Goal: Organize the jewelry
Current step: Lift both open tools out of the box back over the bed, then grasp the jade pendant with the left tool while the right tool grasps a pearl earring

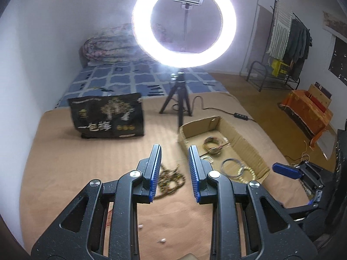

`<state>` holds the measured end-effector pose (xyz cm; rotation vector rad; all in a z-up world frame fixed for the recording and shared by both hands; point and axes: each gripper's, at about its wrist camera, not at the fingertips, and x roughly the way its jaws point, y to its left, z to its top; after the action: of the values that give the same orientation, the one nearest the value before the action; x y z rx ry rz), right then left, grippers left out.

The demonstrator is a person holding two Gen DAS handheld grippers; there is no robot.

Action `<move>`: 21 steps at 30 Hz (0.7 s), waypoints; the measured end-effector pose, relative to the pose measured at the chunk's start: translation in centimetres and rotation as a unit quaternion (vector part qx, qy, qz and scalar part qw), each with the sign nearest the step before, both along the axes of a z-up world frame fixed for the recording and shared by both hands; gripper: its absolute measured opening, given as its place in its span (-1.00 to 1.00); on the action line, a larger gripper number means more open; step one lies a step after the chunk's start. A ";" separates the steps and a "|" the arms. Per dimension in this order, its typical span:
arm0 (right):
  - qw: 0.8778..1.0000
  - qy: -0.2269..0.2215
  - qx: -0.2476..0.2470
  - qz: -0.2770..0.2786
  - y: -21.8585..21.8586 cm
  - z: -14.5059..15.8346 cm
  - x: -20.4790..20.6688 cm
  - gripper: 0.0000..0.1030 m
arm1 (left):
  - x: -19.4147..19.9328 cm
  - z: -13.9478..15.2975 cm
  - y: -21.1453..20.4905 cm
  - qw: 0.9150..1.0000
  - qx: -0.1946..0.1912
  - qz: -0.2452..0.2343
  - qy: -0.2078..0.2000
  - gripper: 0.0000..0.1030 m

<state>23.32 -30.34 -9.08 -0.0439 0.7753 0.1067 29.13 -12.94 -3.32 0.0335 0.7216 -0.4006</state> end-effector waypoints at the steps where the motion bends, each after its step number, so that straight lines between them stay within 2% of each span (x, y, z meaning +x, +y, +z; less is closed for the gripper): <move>1: 1.000 -0.001 0.005 0.003 0.4 0.0 -0.2 0.38 | -0.2 -0.1 1.1 1.000 0.000 0.004 0.001 -0.52; 6: 0.999 0.009 0.024 0.025 2.7 -1.0 -0.9 0.39 | -0.7 -1.3 5.9 1.000 0.013 0.024 0.008 -0.51; 14: 0.997 0.026 0.002 0.072 7.4 -3.9 -1.3 0.40 | -0.9 -4.3 13.5 0.997 0.013 0.070 0.041 -0.51; 21: 0.993 0.046 -0.010 0.107 10.3 -6.7 -1.5 0.40 | -0.5 -8.3 15.9 0.994 0.000 0.079 0.080 -0.51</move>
<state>21.83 -20.02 -15.74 -0.1424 0.8620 0.3051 28.68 2.98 -11.57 -0.0563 0.8769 -0.2524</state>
